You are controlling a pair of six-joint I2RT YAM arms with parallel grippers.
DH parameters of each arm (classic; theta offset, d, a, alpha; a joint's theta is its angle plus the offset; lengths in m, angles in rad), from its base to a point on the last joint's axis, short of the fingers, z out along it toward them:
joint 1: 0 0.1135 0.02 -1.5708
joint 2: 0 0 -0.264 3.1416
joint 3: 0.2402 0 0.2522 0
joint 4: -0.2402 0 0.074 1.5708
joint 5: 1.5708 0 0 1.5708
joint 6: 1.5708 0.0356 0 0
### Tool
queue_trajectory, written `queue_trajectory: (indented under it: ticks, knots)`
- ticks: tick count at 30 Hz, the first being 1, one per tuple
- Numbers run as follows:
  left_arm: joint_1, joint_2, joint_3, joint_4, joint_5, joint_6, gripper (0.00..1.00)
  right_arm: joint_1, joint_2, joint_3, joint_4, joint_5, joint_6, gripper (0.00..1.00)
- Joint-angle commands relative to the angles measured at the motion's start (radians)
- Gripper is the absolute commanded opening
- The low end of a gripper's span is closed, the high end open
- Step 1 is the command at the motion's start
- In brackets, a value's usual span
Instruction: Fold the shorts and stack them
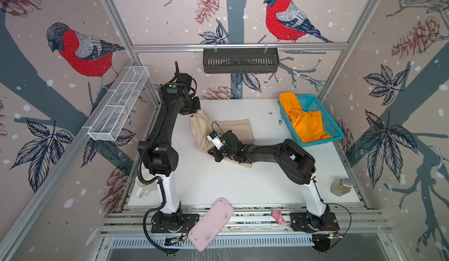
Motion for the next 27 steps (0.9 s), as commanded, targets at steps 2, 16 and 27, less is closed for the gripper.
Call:
queue_trajectory:
  ticks: [2, 16, 27]
  knots:
    - [0.008, -0.013, -0.001, 0.026, -0.004, 0.024, 0.00, 0.041, 0.108, 0.124, -0.061, -0.086, -0.018, 0.05]
    - [0.021, -0.032, -0.013, 0.008, -0.121, 0.045, 0.00, -0.003, -0.190, -0.103, 0.028, -0.006, 0.019, 0.09]
    - [0.021, -0.054, -0.046, 0.037, -0.082, 0.040, 0.00, -0.075, -0.029, 0.057, 0.060, 0.035, 0.026, 0.02]
